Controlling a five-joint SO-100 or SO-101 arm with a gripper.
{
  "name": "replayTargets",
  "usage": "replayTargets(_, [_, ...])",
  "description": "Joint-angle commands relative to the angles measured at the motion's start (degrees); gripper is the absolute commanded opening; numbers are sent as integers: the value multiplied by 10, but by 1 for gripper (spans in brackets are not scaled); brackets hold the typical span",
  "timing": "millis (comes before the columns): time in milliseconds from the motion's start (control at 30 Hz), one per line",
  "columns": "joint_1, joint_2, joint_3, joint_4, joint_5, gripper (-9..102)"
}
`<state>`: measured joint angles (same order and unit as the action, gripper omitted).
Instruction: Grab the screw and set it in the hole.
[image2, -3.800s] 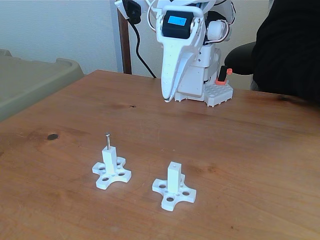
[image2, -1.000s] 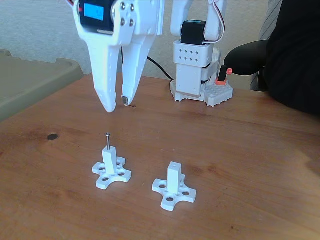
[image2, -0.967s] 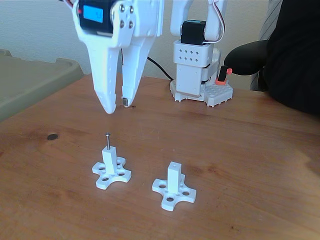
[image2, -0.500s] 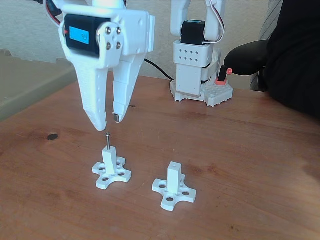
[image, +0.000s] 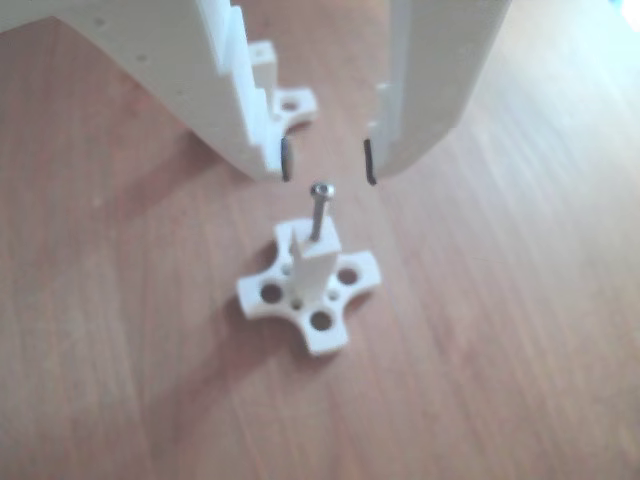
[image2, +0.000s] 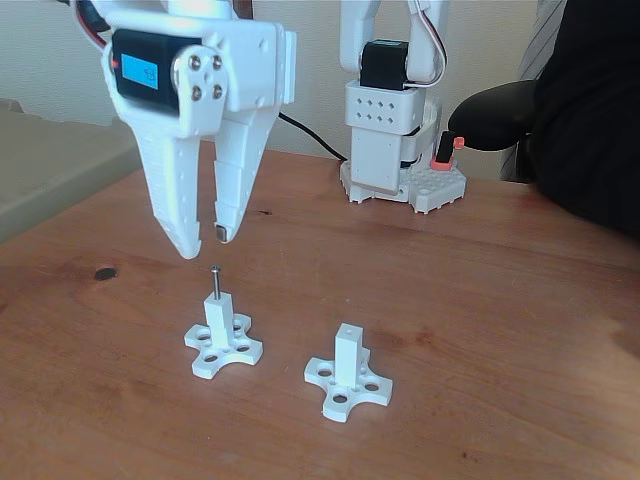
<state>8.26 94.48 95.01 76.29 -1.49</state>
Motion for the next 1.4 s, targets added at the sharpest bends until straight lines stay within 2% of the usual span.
replayTargets(0, [-7,8,-50,3,3,9])
replayTargets(1367, [-8,-33,-57,-20,-1,8])
